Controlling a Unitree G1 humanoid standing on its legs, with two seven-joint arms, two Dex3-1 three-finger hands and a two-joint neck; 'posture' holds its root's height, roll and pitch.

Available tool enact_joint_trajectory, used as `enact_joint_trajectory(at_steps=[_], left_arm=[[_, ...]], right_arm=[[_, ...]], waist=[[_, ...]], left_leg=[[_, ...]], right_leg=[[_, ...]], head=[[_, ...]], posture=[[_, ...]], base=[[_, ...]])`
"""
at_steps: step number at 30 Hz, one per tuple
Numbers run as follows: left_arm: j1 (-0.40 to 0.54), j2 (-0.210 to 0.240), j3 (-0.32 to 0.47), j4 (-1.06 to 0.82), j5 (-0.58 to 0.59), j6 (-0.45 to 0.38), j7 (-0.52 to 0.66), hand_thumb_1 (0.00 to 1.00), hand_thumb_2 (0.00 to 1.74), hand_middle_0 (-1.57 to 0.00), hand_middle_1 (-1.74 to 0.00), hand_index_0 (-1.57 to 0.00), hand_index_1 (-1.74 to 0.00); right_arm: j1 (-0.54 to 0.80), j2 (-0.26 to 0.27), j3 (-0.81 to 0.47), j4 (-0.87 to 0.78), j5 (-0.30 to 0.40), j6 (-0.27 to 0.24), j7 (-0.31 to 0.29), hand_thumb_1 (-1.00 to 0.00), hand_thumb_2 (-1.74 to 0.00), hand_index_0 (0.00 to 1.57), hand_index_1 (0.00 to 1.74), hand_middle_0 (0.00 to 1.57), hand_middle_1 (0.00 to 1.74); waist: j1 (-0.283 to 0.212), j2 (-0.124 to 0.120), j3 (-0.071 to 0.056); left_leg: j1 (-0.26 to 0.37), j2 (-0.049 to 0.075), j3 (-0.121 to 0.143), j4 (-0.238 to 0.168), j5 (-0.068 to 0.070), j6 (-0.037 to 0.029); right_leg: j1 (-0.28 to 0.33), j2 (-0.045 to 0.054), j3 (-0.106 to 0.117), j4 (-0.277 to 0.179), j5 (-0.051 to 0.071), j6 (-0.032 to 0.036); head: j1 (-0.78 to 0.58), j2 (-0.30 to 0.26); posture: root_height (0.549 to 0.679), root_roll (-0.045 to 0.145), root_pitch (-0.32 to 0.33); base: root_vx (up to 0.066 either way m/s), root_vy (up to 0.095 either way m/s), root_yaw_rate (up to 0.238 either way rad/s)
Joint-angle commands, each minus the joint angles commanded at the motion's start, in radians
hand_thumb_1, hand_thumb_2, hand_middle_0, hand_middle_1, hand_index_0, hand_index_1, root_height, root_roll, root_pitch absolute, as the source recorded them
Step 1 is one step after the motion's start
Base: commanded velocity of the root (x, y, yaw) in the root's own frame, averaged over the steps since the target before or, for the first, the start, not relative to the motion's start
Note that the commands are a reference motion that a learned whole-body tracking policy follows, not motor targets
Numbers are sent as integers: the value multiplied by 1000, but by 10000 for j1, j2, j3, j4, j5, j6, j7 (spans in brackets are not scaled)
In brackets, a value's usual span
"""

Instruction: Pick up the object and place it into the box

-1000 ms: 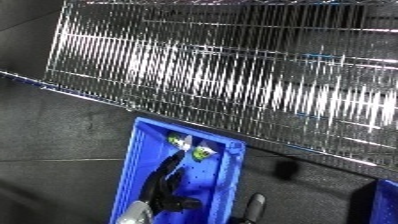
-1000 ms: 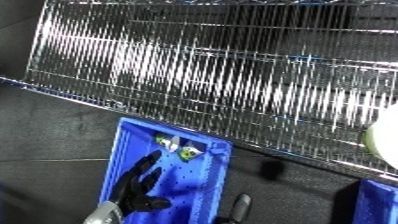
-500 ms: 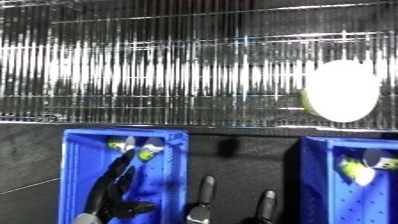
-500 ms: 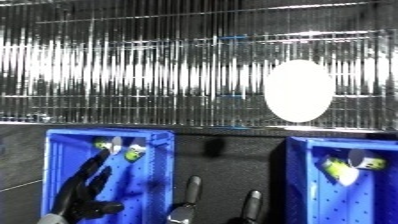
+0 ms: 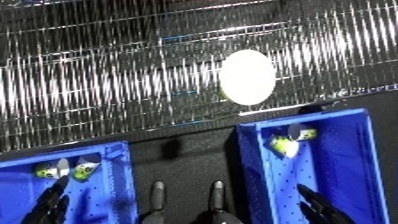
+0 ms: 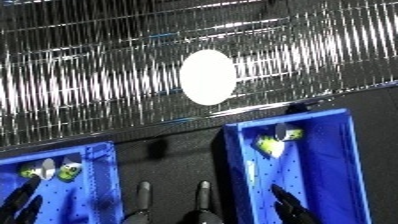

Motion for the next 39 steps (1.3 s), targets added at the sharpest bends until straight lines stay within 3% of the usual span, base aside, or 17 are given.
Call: enact_joint_trajectory(at_steps=[4, 8, 14, 19, 21, 25, 30, 35, 39], left_arm=[[369, 136, 14, -260, -38, -20, 139, 0, 0, 0, 0, 0, 0], [589, 164, 102, -56, -116, -224, 139, 0, 0, 0, 0, 0, 0], [604, 24, 298, 722, 13, -642, 64, 0, 0, 0, 0, 0, 0], [621, -86, 575, 1257, -283, -704, -221, 0, 0, 0, 0, 0, 0], [685, -134, 784, 1355, -692, -608, -371, 0, 0, 0, 0, 0, 0], [746, -116, 1221, 1476, -1133, -297, -521, 0, 0, 0, 0, 0, 0], [775, -52, 1347, 1457, -1205, -135, -622, 0, 0, 0, 0, 0, 0], [798, -221, 1399, 1027, -2312, 267, -642, 0, 0, 0, 0, 0, 0], [892, -367, 1254, 653, -2382, 489, -544, 0, 0, 0, 0, 0, 0]], right_arm=[[572, -430, 487, -2733, 87, 241, -56, 0, 0, 0, 0, 0, 0], [983, -889, 542, -5349, -192, -639, -1024, 0, 0, 0, 0, 0, 0], [1066, -1263, -182, -7989, -1023, -1959, -2214, 0, 0, 0, 0, 0, 0], [926, -1405, -978, -9223, -2370, -2852, -3795, 0, 0, 0, 0, 0, 0], [819, -1502, -1395, -9564, -2992, -2990, -4549, 0, 0, 0, 0, 0, 0], [503, -1769, -1925, -10005, -3822, -2739, -5825, 0, 0, 0, 0, 0, 0], [-219, -2109, -1999, -9836, -3761, -2205, -6657, 0, 0, 0, 0, 0, 0], [-1197, -2185, -1627, -8871, -3787, -1767, -7025, 0, 0, 0, 0, 0, 0], [-1956, -2056, -1237, -8036, -3717, -1392, -7030, 0, 0, 0, 0, 0, 0]], waist=[[-121, -123, 0], [-323, -247, 0], [-602, -350, 0], [-719, -355, 0], [-733, -340, 0], [-681, -310, 0], [-539, -288, 0], [-293, -179, 0], [-35, -74, 0]], left_leg=[[-30, 70, 58, 2, 30, -19], [-36, 179, 166, -40, 61, -24], [-70, 337, 362, -14, 9, -29], [-110, 411, 484, 105, -92, -13], [-147, 419, 537, 167, -143, 10], [-230, 412, 598, 281, -223, 27], [-346, 396, 570, 475, -300, 34], [-442, 321, 456, 632, -372, 34], [-587, 224, 330, 768, -409, 49]], right_leg=[[-48, 18, 29, 22, -20, -2], [-124, 75, 101, 50, -57, 12], [-223, 144, 215, 129, -147, 55], [-270, 128, 254, 220, -206, 67], [-306, 125, 258, 270, -234, 60], [-354, 111, 234, 313, -251, 51], [-370, 74, 176, 367, -273, -14], [-387, -23, 70, 455, -314, -70], [-443, -110, -27, 566, -348, -144]], head=[[-434, 177], [-977, 396], [-1427, 693], [-1424, 1580], [-1368, 1831], [-1113, 2195], [-736, 2155], [-28, 1902], [467, 1650]], posture=[[657, 38, 80], [656, 36, 86], [655, 34, 94], [654, 33, 95], [654, 33, 97], [654, 32, 100], [653, 33, 99], [653, 36, 96], [652, 39, 96]], base=[[2, -9, -58], [-1, 11, -103], [-4, 30, -112], [14, 12, -25], [10, 4, 1], [1, -8, 14], [11, -14, 4], [12, -14, 66], [9, -16, 96]])
